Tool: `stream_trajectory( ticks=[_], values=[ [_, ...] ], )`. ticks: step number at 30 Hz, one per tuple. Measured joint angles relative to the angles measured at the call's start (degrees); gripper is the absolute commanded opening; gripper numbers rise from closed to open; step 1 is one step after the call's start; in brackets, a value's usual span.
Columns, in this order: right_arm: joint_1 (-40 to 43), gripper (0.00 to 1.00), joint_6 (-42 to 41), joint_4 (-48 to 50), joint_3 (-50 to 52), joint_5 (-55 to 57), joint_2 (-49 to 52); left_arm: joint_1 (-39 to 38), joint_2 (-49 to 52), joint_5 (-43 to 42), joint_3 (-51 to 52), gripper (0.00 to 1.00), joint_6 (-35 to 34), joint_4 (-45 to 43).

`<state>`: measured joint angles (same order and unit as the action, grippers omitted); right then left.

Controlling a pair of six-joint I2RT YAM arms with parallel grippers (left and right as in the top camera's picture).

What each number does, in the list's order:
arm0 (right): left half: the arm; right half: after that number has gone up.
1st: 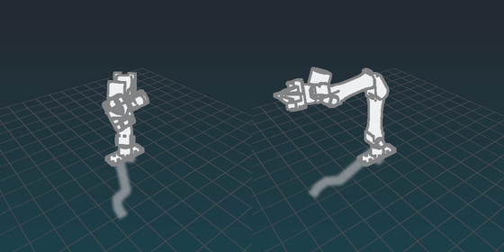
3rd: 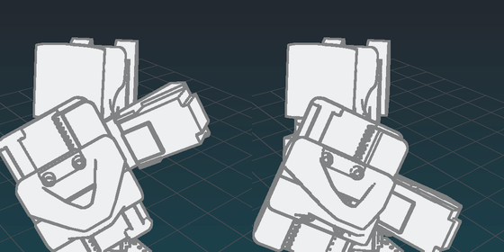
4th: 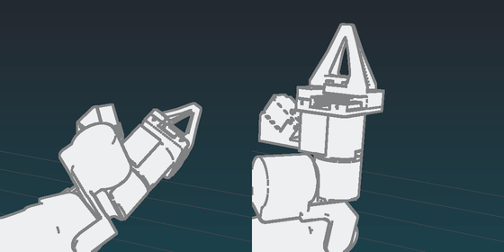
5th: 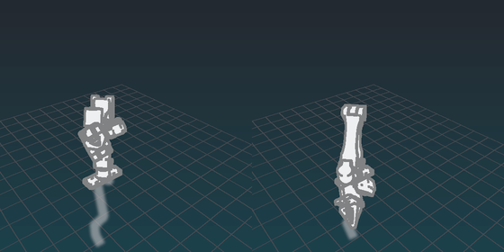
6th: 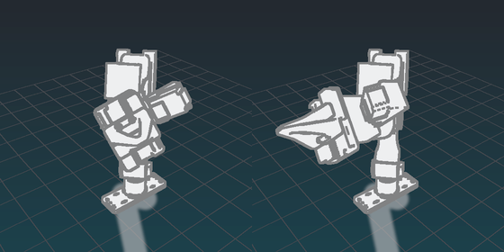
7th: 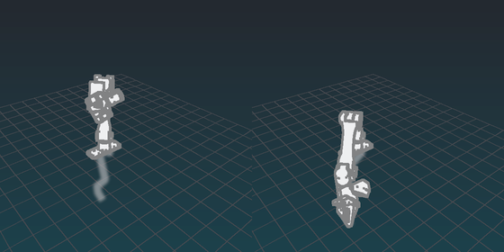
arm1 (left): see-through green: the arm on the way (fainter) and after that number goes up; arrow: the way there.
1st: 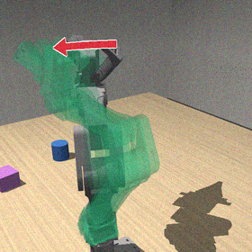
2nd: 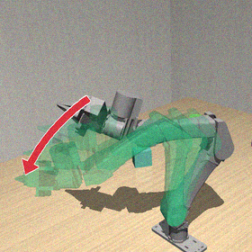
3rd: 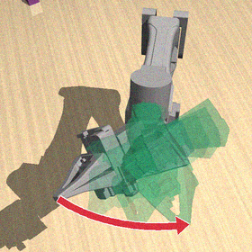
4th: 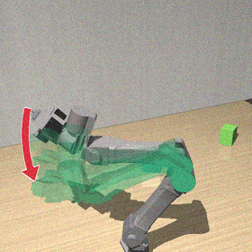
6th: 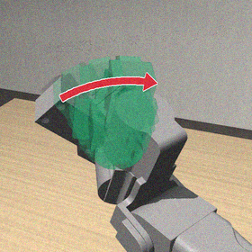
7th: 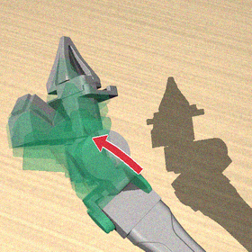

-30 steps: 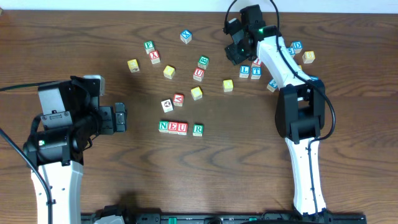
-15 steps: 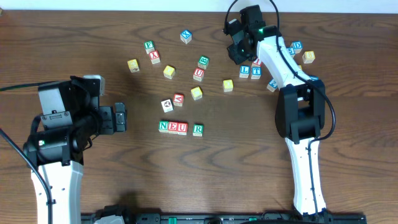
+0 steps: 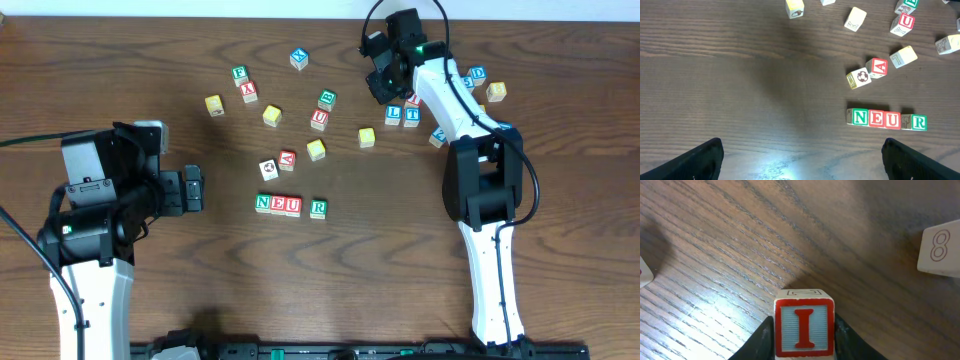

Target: Spell out NEURIPS

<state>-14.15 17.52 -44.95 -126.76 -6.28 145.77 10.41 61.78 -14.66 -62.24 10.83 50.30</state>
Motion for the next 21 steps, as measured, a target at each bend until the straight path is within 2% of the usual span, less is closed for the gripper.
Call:
stream_trajectory(
  ticks=[6, 9, 12, 21],
  values=[
    [0.0, 0.25, -0.24, -0.35, 0.0, 0.0, 0.0, 0.0, 0.0, 0.0, 0.0, 0.99, 0.0, 0.0],
    [0.0, 0.18, -0.28, -0.39, 0.0, -0.02, 0.0, 0.0, 0.0, 0.0, 0.0, 0.99, 0.0, 0.0],
    [0.0, 0.15, -0.42, -0.44, 0.0, -0.2, 0.0, 0.0, 0.0, 0.0, 0.0, 0.99, 0.0, 0.0],
    [0.0, 0.19, -0.48, -0.5, -0.04, -0.2, 0.0, 0.0, 0.0, 0.0, 0.0, 0.99, 0.0, 0.0]
  ],
)
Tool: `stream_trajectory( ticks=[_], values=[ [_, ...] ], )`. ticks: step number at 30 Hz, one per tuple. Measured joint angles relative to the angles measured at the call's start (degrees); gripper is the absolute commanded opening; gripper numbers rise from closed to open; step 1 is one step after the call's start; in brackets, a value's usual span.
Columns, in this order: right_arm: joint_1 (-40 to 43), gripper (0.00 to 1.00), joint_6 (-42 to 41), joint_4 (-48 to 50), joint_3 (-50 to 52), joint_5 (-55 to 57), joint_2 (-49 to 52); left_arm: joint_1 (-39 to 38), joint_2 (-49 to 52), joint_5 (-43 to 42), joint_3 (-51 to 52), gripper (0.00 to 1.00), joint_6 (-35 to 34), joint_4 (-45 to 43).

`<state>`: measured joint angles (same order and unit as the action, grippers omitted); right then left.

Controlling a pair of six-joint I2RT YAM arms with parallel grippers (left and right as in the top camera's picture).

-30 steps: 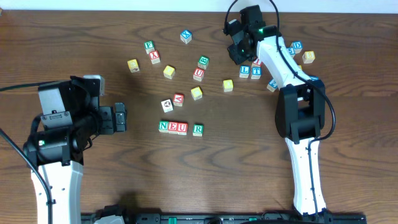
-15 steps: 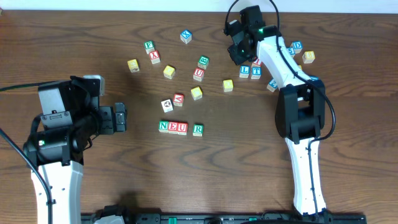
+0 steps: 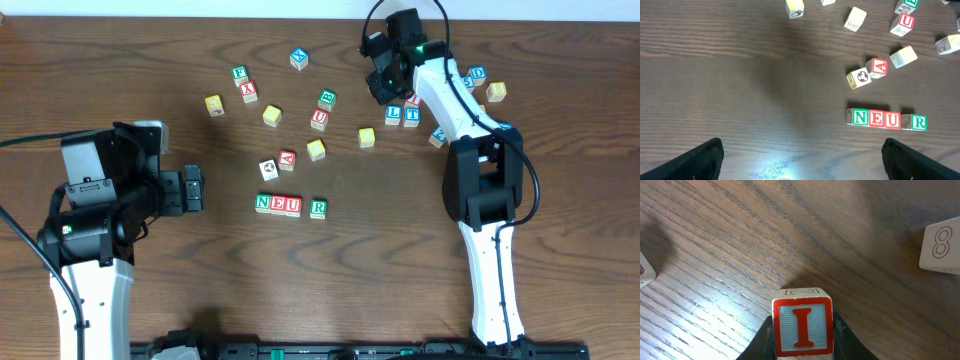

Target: Spell out NEURIPS

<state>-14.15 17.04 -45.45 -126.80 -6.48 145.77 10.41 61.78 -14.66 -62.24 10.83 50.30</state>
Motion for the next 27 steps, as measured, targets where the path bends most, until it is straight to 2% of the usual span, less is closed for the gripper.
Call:
stream_trajectory(
  ticks=[6, 11, 14, 18, 21, 27],
  values=[
    [0.0, 0.22, -0.07, -0.55, -0.02, 0.0, -0.11, 0.0, 0.0, 0.0, 0.0, 0.99, 0.0, 0.0],
    [0.0, 0.33, -1.11, -3.13, 0.0, 0.04, -1.62, 0.0, 0.0, 0.0, 0.0, 0.99, 0.0, 0.0],
    [0.0, 0.32, -3.43, -5.4, 0.0, 0.0, -4.74, 0.0, 0.0, 0.0, 0.0, 0.99, 0.0, 0.0],
    [-0.17, 0.25, -8.11, -10.86, 0.0, -0.11, -11.47, 0.0, 0.0, 0.0, 0.0, 0.99, 0.0, 0.0],
    [-0.63, 0.26, -10.84, -15.08, -0.22, -0.13, -16.39, 0.0, 0.0, 0.0, 0.0, 0.99, 0.0, 0.0],
    [-2.1, 0.3, -12.72, -15.43, -0.72, 1.51, -18.91, 0.0, 0.0, 0.0, 0.0, 0.99, 0.0, 0.0]
  ],
)
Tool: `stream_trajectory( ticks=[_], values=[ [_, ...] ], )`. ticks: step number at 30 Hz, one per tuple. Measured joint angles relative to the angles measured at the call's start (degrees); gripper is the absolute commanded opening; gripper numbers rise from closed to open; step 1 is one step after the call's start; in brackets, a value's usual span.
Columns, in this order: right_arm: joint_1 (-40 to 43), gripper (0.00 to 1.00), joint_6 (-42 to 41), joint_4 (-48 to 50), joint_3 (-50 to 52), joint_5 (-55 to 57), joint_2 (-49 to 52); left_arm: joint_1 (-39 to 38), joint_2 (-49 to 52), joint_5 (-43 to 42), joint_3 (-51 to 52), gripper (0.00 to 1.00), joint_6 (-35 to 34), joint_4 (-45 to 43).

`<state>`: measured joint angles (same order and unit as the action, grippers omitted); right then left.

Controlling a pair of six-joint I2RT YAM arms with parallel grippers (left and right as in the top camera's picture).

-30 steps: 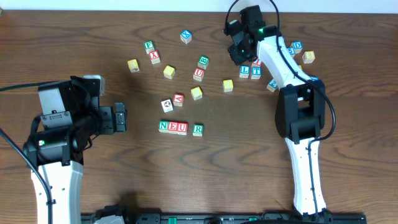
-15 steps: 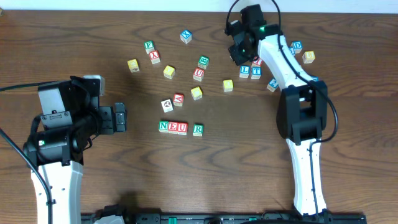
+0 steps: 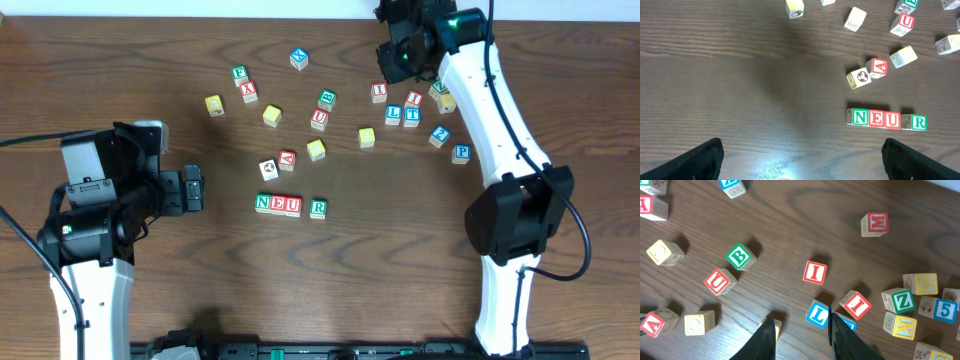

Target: Spell out NEURIPS

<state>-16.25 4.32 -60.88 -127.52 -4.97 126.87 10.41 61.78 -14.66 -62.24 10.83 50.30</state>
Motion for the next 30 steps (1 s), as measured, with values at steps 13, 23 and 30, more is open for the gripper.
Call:
stream_trajectory(
  ticks=[13, 23, 30],
  values=[
    [-0.17, 0.49, -5.31, 4.76, 0.02, 5.03, 5.18, 0.0, 0.0, 0.0, 0.0, 0.99, 0.0, 0.0],
    [-0.33, 0.47, -9.25, 6.45, 0.13, 5.84, 15.52, 0.0, 0.0, 0.0, 0.0, 0.99, 0.0, 0.02],
    [-0.57, 0.49, -10.21, 8.33, 0.13, 5.9, 15.58, 0.0, 0.0, 0.0, 0.0, 0.99, 0.0, 0.0]
  ],
)
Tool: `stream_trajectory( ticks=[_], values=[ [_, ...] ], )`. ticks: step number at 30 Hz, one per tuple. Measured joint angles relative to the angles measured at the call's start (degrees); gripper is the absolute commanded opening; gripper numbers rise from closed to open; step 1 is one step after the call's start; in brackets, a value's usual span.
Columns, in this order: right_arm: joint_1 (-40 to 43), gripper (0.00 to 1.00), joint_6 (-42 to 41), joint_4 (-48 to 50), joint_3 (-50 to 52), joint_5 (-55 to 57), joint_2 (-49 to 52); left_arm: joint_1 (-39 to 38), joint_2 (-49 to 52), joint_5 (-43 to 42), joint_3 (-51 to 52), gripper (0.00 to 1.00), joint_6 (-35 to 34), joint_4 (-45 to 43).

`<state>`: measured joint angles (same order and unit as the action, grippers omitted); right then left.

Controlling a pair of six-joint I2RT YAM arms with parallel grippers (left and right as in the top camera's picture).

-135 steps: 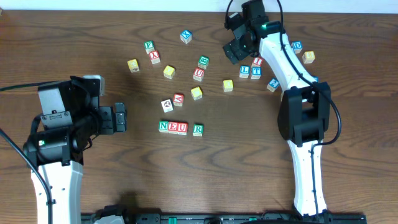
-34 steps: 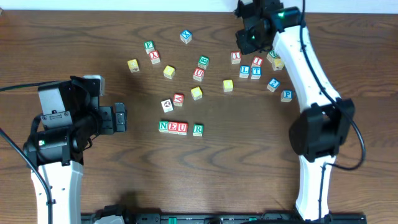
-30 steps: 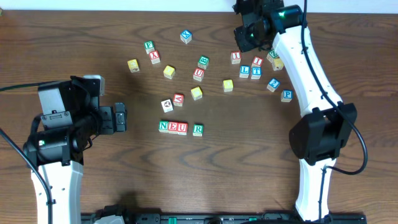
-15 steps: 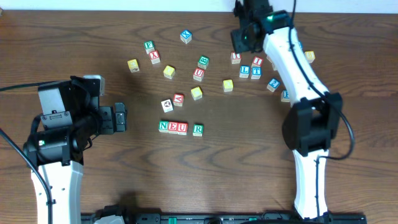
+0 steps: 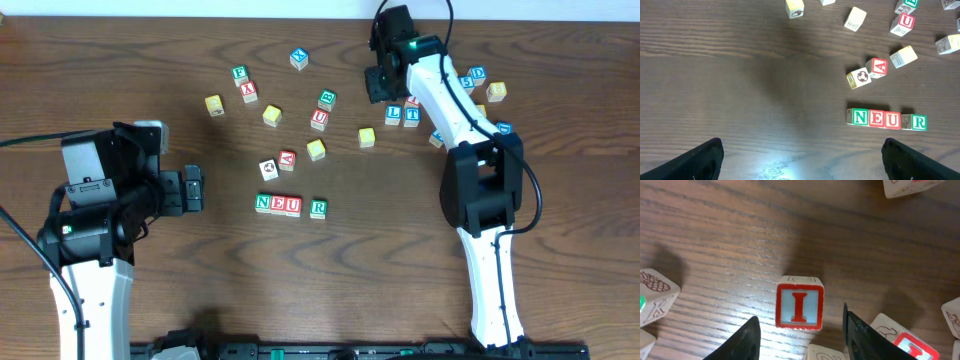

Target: Spell out NEURIPS

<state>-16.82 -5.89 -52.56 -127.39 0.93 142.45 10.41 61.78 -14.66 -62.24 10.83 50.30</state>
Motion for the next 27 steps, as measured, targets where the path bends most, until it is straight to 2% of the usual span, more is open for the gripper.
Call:
stream_trajectory(
  ticks=[27],
  values=[
    [-1.42, 0.49, -0.07, 2.58, 0.0, 3.17, 0.22, 0.0, 0.0, 0.0, 0.0, 0.99, 0.0, 0.0]
  ],
)
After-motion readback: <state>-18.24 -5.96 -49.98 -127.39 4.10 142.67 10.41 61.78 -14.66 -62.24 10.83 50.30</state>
